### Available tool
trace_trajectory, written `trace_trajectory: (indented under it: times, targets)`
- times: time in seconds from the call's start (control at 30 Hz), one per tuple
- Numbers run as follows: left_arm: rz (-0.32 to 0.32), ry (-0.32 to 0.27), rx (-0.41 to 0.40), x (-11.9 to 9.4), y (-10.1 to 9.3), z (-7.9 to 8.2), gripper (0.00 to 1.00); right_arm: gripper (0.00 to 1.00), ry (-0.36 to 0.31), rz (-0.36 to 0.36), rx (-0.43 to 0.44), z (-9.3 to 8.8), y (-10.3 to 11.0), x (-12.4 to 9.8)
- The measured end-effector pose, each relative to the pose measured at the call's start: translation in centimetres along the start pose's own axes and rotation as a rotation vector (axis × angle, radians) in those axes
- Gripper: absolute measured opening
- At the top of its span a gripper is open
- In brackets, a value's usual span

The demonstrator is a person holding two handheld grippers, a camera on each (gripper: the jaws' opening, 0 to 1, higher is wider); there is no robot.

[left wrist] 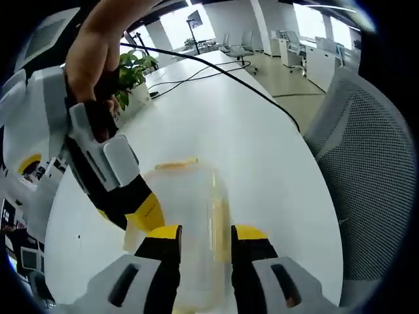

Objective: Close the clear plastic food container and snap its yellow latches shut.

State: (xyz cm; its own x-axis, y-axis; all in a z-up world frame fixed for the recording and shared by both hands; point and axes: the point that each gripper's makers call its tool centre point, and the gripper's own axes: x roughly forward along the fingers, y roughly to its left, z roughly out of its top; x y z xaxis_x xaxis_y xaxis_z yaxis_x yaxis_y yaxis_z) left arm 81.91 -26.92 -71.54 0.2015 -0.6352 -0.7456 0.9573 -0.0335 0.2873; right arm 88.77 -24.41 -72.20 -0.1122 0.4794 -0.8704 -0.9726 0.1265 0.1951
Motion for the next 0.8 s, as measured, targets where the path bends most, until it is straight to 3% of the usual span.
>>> trace_trajectory:
  times: [0.13,0.3,0.47,0.8]
  targets:
    - [-0.001,0.003,-0.003,0.06,0.01,0.01,0.22,0.39,0.019,0.019,0.001,0.08,0.06,0.15]
    - [0.005,0.029,0.064,0.11,-0.38,-0.12,0.24,0.39,0.041,0.037,-0.01,0.13,0.17,0.27]
    - [0.031,0.095,0.127,0.27,-0.37,-0.16,0.24,0.4,0.056,0.048,-0.02,0.1,0.24,0.32]
    - [0.027,0.126,0.114,0.26,-0.29,-0.25,0.24,0.42,0.07,0.066,-0.007,0.23,0.48,0.64]
